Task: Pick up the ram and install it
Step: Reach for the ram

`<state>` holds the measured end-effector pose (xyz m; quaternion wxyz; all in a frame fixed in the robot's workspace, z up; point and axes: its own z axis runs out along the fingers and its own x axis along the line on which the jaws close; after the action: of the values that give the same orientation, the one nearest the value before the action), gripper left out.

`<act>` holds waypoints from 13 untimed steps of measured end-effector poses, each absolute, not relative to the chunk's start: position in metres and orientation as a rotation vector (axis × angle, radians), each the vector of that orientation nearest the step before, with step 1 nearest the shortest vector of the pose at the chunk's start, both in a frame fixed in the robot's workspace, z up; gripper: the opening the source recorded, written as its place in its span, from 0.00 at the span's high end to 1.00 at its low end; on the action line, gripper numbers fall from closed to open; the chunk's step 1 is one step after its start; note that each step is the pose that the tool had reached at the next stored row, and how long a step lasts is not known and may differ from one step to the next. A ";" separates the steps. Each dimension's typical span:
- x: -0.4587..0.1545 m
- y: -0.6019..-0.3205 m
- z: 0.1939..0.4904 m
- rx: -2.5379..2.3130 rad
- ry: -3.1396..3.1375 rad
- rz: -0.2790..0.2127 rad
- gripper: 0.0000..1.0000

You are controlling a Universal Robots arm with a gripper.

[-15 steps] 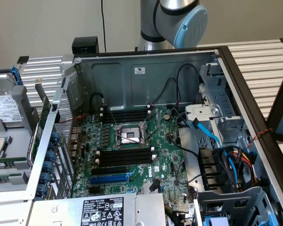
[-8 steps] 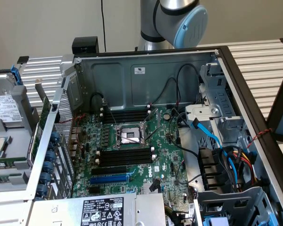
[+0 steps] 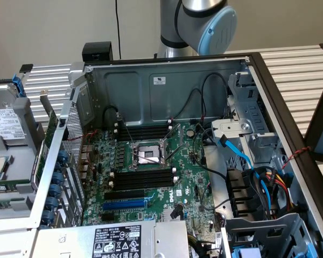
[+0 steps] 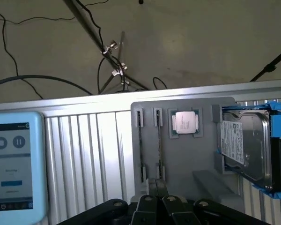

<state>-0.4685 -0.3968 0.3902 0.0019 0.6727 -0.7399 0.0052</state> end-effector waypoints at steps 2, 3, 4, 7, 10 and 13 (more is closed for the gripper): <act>-0.469 -0.396 0.390 2.117 -2.324 0.027 0.90; -0.469 -0.396 0.390 2.120 -2.324 0.033 0.90; -0.469 -0.396 0.390 2.121 -2.324 0.034 0.90; -0.469 -0.396 0.390 2.121 -2.324 0.034 0.90; -0.469 -0.396 0.390 2.121 -2.324 0.034 0.89; -0.469 -0.396 0.390 2.121 -2.324 0.034 0.89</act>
<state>-0.4688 -0.3960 0.3896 -0.0025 0.6740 -0.7386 0.0109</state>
